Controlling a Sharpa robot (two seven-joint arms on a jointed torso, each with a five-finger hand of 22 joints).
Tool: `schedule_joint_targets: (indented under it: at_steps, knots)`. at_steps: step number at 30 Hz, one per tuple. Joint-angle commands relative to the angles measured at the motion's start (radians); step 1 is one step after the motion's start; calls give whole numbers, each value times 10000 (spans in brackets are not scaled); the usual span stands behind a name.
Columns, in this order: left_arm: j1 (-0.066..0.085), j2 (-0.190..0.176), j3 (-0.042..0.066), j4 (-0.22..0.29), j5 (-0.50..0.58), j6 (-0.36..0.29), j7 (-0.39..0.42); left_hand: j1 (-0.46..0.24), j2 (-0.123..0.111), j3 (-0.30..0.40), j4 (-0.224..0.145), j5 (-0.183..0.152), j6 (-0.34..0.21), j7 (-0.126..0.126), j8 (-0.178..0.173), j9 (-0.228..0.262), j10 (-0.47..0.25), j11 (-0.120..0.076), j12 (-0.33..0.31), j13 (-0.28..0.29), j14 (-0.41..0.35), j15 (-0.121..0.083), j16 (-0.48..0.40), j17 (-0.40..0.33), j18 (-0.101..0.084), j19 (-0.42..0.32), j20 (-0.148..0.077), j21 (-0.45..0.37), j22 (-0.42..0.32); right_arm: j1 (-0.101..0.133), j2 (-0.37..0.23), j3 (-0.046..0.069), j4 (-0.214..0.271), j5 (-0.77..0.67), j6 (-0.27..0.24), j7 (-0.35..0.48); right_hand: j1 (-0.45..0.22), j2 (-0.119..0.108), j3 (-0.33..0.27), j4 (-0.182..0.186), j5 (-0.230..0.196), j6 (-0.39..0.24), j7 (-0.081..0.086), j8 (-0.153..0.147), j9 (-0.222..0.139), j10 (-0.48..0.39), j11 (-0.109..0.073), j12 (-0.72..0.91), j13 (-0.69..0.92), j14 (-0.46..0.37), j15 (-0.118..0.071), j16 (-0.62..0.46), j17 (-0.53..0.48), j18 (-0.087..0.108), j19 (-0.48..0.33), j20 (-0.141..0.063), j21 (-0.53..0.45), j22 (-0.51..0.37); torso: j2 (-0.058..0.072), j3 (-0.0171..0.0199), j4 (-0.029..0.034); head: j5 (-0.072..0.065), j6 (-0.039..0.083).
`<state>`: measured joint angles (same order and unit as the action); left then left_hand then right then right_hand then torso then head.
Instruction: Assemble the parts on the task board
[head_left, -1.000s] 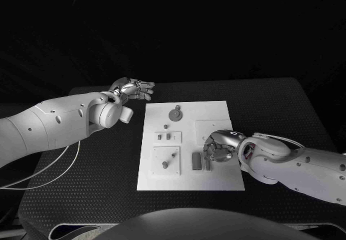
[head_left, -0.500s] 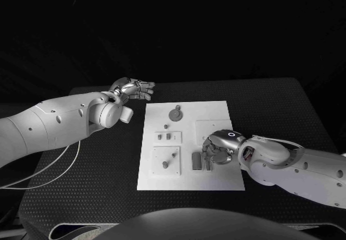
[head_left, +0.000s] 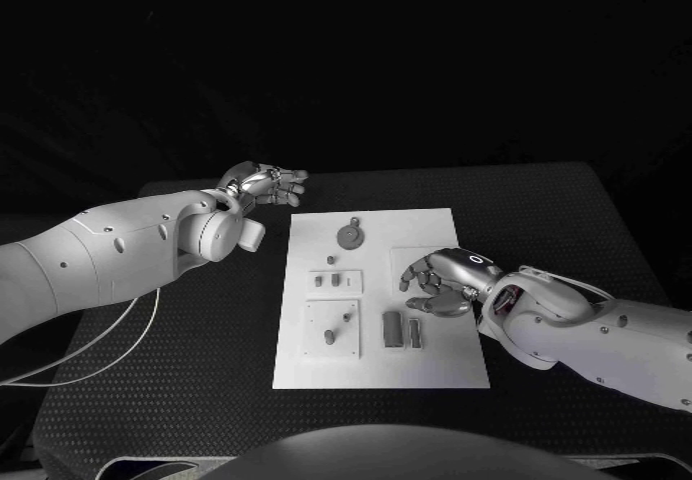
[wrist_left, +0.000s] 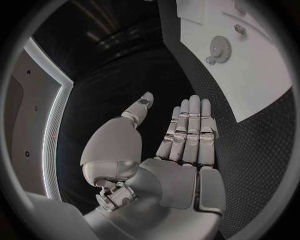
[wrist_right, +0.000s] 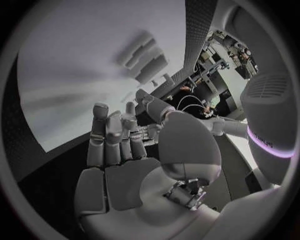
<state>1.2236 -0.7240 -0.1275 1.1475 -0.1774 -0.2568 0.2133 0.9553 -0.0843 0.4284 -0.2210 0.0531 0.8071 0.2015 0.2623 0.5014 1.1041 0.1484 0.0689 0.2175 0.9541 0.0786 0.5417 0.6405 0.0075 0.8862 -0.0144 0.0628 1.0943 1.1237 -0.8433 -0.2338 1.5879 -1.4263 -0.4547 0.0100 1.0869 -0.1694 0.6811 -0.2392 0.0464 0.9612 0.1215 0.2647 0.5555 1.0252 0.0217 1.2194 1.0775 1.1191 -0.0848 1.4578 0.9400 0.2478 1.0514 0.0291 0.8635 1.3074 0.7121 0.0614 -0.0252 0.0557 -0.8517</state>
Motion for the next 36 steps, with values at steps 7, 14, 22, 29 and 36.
schedule_joint_targets:
  at_steps: [7, 14, 22, 29, 36]
  knots:
    - [12, 257, 7, -555, 323, 96, 253, 15, 102, 38, 35, -26, 35, -31, 95, 7, -14, -5, 18, 0, 39, 30, -49, 47, -44, -44, -29, 66, -13, 818, 493, 289, -1583, 4974, 401, 1751, 29, 6, 86, 216, 33, -626, 293, -27, 111, -1090, 230, -1095, -825, -1172, 280, -1474, -775, -67, -1477, 477, -1047, -185, -210, -77, -109, -206, 927]
    - [15, 482, 11, -1170, 548, 156, 447, 92, 212, 68, -10, -26, 250, -161, 229, 40, 120, -61, 67, 34, 32, 27, -117, 73, -57, -57, -27, 57, -13, 889, 1882, 1025, -4648, 7785, 1504, 2549, -233, 412, 309, 76, 61, -1141, 653, -39, 155, -1889, 719, -4257, -3658, -2629, 1292, -5063, -2850, -586, -3739, 1168, -3133, -1086, -497, -139, -171, -163, 1788]
    - [15, 736, 18, -1845, 651, 613, 772, 135, 357, 78, -131, -26, 301, -297, 266, 7, 100, -105, -6, 15, -478, 209, -755, -92, -75, -467, 150, 0, -133, 753, 3188, 1634, -7270, 8869, 2487, 3203, -491, 1135, 378, -247, 57, -1785, 591, -131, -6, -2029, 1358, -7428, -6598, -3610, 2257, -8673, -4655, -1129, -5720, 1723, -5255, -2215, -782, -208, -202, -119, 2459]
    - [3, 1065, 19, -2403, 683, 866, 948, 51, 472, 76, -259, -26, 134, -348, 190, -78, -314, -119, -45, -189, -1285, 449, -1625, -401, -75, -1269, 479, -10, -534, 602, 3458, 1798, -7613, 8831, 2650, 3334, -682, 1216, -492, -411, 45, -2113, 467, -112, -135, -1884, 1317, -8869, -8038, -4105, 2374, -9914, -5377, -1248, -6075, 1823, -5817, -2363, -926, -233, -157, -57, 2637]
    - [-1, 1121, 18, -2481, 759, 853, 943, 19, 493, 84, -288, -25, 104, -339, 184, -101, -369, -120, -29, -261, -1384, 492, -1816, -474, -75, -1339, 517, 6, -689, 592, 3402, 1835, -7576, 8829, 2667, 3302, -616, 1246, -713, -319, 39, -2160, 554, -45, -260, -1488, 1383, -9313, -8641, -3911, 2440, -10195, -5599, -1227, -5992, 1834, -5992, -2318, -938, -212, -126, -48, 2654]
